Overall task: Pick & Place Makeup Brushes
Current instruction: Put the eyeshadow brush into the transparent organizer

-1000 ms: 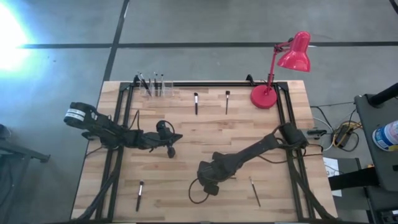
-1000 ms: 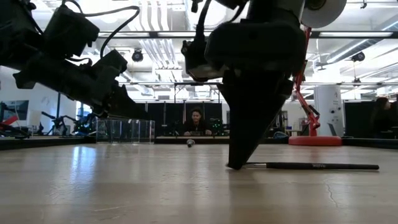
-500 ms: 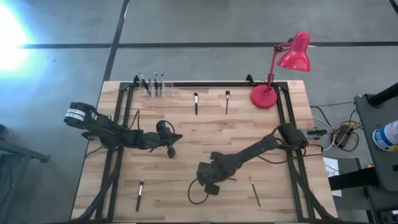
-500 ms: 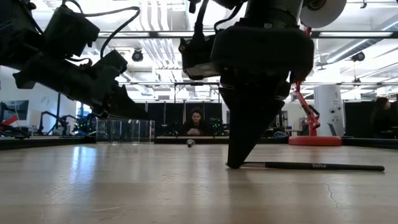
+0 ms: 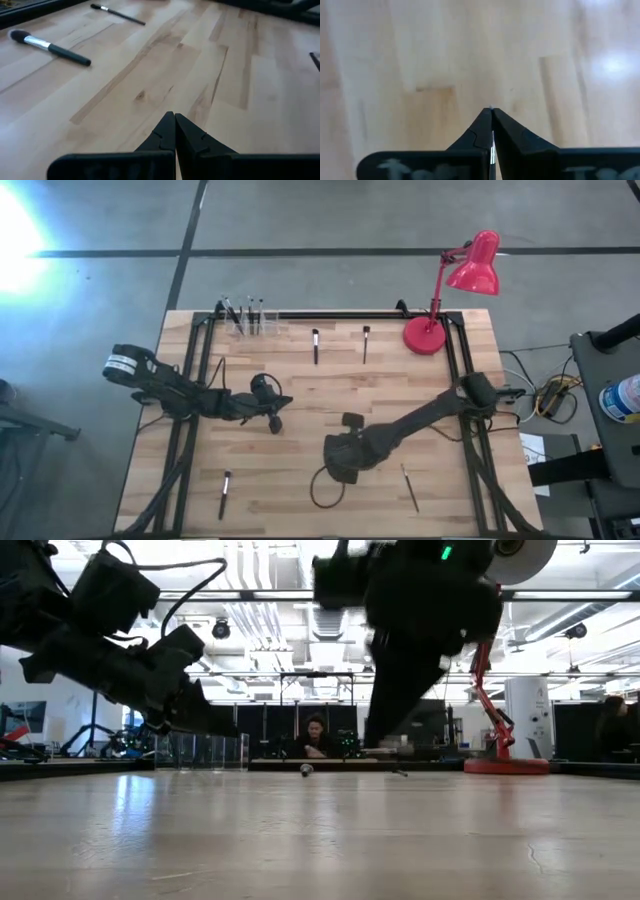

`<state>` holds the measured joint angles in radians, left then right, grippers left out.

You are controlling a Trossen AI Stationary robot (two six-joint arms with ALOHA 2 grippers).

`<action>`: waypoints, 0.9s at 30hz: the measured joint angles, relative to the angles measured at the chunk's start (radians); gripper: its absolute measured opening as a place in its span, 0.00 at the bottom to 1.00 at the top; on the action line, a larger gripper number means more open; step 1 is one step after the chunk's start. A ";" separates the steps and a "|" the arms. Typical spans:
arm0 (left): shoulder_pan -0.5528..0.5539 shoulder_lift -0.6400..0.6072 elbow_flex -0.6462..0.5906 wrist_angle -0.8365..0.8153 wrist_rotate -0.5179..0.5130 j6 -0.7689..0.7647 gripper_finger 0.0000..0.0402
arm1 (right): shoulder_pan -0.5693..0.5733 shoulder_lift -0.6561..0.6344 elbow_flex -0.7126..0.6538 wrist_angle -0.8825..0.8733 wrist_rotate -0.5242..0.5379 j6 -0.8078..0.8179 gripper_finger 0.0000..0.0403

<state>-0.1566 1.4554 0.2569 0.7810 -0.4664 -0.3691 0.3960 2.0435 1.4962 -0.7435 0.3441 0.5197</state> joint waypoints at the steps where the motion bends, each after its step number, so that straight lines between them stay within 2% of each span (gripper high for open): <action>1: -0.004 -0.001 0.000 0.011 0.001 0.000 0.00 | 0.005 -0.023 -0.017 0.013 0.030 -0.001 0.02; 4: -0.028 -0.001 -0.001 0.070 0.031 0.026 0.00 | 0.015 -0.098 -0.103 0.098 0.102 -0.008 0.02; 7: -0.065 -0.001 -0.001 0.170 0.119 0.083 0.00 | 0.023 -0.201 -0.213 0.284 0.163 -0.048 0.02; 11: -0.116 -0.002 0.007 0.274 0.153 0.136 0.00 | 0.028 -0.321 -0.386 0.637 0.200 -0.153 0.02; 14: -0.139 -0.002 0.036 0.281 0.155 0.161 0.00 | 0.023 -0.381 -0.519 0.986 0.208 -0.284 0.02; 17: -0.147 -0.002 0.078 0.275 0.155 0.167 0.02 | 0.015 -0.408 -0.621 1.315 0.209 -0.404 0.02; 20: -0.151 -0.002 0.127 0.260 0.155 0.176 0.07 | 0.006 -0.405 -0.688 1.549 0.201 -0.481 0.02; 23: -0.157 0.001 0.173 0.248 0.160 0.195 0.14 | -0.002 -0.406 -0.718 1.682 0.173 -0.514 0.02; 27: -0.162 0.012 0.225 0.253 0.184 0.250 0.21 | -0.002 -0.405 -0.723 1.717 0.148 -0.535 0.02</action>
<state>-0.3183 1.4673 0.4819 1.0340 -0.2827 -0.1190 0.3936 1.6382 0.7732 0.9734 0.4919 -0.0149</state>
